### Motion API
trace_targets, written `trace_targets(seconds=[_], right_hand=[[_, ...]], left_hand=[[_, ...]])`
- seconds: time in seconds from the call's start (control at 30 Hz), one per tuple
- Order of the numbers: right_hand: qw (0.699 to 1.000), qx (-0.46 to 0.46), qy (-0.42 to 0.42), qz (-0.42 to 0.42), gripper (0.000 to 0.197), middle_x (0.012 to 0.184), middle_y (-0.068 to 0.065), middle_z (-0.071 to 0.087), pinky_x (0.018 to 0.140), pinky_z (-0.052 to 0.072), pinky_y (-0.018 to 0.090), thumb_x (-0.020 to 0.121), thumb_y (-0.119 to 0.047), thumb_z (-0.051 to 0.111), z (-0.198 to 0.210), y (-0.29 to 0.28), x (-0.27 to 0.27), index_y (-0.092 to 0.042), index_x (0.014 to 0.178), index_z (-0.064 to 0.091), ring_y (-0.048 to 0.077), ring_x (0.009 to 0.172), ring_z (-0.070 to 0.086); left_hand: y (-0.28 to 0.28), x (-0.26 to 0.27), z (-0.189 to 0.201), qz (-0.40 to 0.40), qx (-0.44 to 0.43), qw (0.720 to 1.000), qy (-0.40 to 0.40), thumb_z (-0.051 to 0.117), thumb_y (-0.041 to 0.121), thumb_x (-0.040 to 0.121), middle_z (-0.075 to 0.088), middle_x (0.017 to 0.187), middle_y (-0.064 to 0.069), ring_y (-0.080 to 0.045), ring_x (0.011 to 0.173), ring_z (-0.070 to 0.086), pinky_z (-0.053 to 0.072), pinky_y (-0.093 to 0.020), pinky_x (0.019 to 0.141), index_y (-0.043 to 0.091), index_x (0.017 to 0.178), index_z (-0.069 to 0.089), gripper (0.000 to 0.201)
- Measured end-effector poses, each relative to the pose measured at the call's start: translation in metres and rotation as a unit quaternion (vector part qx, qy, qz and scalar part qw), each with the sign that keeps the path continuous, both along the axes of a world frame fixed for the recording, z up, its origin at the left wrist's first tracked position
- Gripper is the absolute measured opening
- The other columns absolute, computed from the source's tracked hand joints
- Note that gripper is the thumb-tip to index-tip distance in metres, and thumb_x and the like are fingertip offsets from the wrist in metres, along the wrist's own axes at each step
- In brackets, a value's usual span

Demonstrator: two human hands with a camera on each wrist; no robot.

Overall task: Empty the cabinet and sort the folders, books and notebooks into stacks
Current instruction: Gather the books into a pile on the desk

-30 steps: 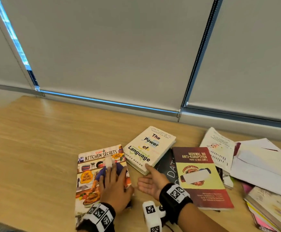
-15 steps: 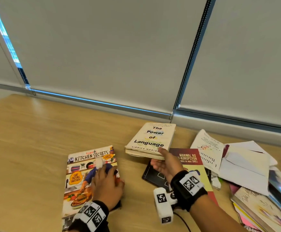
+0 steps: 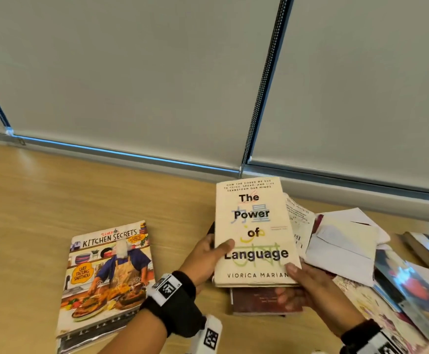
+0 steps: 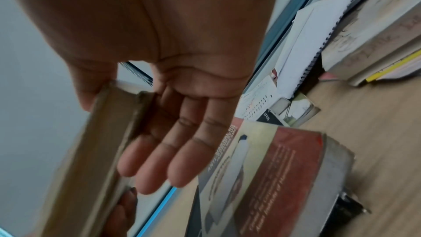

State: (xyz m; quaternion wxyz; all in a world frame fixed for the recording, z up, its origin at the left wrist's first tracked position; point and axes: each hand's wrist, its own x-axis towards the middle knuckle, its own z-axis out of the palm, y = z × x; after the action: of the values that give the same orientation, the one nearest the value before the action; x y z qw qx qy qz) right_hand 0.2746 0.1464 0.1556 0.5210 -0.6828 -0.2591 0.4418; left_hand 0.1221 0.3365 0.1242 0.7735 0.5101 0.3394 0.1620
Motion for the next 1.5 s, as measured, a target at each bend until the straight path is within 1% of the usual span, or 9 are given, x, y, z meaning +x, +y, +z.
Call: trace_targets(seconds=[0.1, 0.2, 0.3, 0.37, 0.5, 0.63, 0.8, 1.07, 1.5], right_hand=[[0.996, -0.018, -0.077, -0.035, 0.08, 0.113, 0.001, 0.072, 0.093, 0.051, 0.042, 0.059, -0.084, 0.062, -0.014, 0.007, 0.002, -0.026, 0.113, 0.07, 0.019, 0.103, 0.068], [0.965, -0.141, -0.193, -0.111, 0.076, 0.134, 0.006, 0.058, 0.099, 0.044, 0.039, 0.075, -0.073, 0.058, -0.042, 0.004, 0.022, -0.02, 0.13, 0.054, 0.022, 0.117, 0.057], [0.946, -0.251, -0.195, -0.061, 0.133, 0.135, 0.012, 0.05, 0.098, 0.044, 0.038, 0.031, -0.086, 0.068, -0.065, -0.003, 0.023, -0.008, 0.135, 0.041, 0.03, 0.117, 0.055], [0.948, -0.259, -0.175, -0.059, 0.145, 0.124, 0.01, 0.051, 0.095, 0.041, 0.034, 0.006, -0.086, 0.068, -0.071, -0.004, 0.021, -0.01, 0.127, 0.045, 0.031, 0.117, 0.054], [0.918, -0.288, -0.252, -0.104, 0.105, 0.14, 0.015, 0.043, 0.111, 0.033, 0.046, 0.058, -0.042, 0.089, -0.066, 0.005, 0.02, -0.009, 0.143, 0.037, 0.035, 0.133, 0.039], [0.857, -0.258, -0.433, -0.105, 0.089, 0.14, 0.019, 0.044, 0.105, 0.037, 0.054, 0.066, -0.05, 0.08, -0.055, 0.03, 0.009, -0.022, 0.141, 0.041, 0.038, 0.129, 0.04], [0.906, -0.07, -0.406, 0.094, 0.062, 0.129, 0.0, 0.047, 0.097, 0.043, 0.034, 0.083, -0.041, 0.07, -0.036, 0.099, -0.07, -0.03, 0.138, 0.043, 0.013, 0.112, 0.047], [0.871, -0.072, -0.375, 0.309, 0.071, 0.135, -0.002, 0.047, 0.105, 0.038, 0.026, 0.09, -0.049, 0.057, -0.059, 0.192, -0.185, -0.021, 0.149, 0.029, 0.015, 0.125, 0.045], [0.867, -0.072, -0.397, 0.291, 0.078, 0.126, -0.008, 0.052, 0.1, 0.043, 0.03, 0.081, -0.051, 0.065, -0.071, 0.194, -0.186, -0.031, 0.148, 0.032, 0.015, 0.117, 0.05]], left_hand=[[-0.001, -0.015, -0.005, 0.072, -0.047, 0.995, -0.044, 0.059, 0.016, 0.093, 0.071, 0.113, -0.014, -0.032, 0.103, 0.068, 0.056, -0.046, 0.087, 0.009, 0.121, 0.055, 0.029], [0.009, -0.039, -0.007, 0.14, -0.042, 0.988, -0.057, 0.059, 0.013, 0.092, 0.072, 0.11, -0.016, -0.032, 0.098, 0.07, 0.058, -0.045, 0.081, 0.011, 0.118, 0.056, 0.026], [0.028, -0.074, -0.005, 0.189, -0.033, 0.98, -0.053, 0.059, 0.015, 0.092, 0.073, 0.105, -0.014, -0.028, 0.087, 0.073, 0.061, -0.043, 0.072, 0.016, 0.116, 0.058, 0.024], [0.041, -0.105, -0.002, 0.222, 0.002, 0.975, -0.031, 0.059, 0.017, 0.092, 0.074, 0.104, -0.012, -0.026, 0.084, 0.074, 0.061, -0.039, 0.066, 0.018, 0.115, 0.059, 0.023], [0.059, -0.166, -0.002, 0.294, 0.073, 0.953, 0.031, 0.058, 0.019, 0.094, 0.076, 0.094, -0.007, -0.023, 0.076, 0.074, 0.06, -0.036, 0.065, 0.021, 0.108, 0.061, 0.015], [0.059, -0.207, -0.017, 0.333, 0.1, 0.934, 0.085, 0.058, 0.019, 0.094, 0.076, 0.094, -0.01, -0.026, 0.077, 0.073, 0.058, -0.032, 0.06, 0.017, 0.11, 0.06, 0.016], [0.06, -0.219, -0.045, 0.336, 0.126, 0.919, 0.164, 0.057, 0.026, 0.096, 0.074, 0.101, -0.009, -0.025, 0.085, 0.071, 0.057, -0.037, 0.075, 0.017, 0.113, 0.06, 0.019], [0.062, -0.23, -0.057, 0.233, 0.267, 0.819, 0.452, 0.051, 0.053, 0.089, 0.047, 0.121, -0.005, -0.026, 0.115, 0.046, 0.042, -0.033, 0.1, 0.027, 0.13, 0.052, 0.048], [0.065, -0.238, -0.056, 0.231, 0.24, 0.864, 0.377, 0.056, 0.039, 0.091, 0.049, 0.111, -0.001, -0.022, 0.104, 0.056, 0.047, -0.035, 0.092, 0.024, 0.127, 0.053, 0.039]])
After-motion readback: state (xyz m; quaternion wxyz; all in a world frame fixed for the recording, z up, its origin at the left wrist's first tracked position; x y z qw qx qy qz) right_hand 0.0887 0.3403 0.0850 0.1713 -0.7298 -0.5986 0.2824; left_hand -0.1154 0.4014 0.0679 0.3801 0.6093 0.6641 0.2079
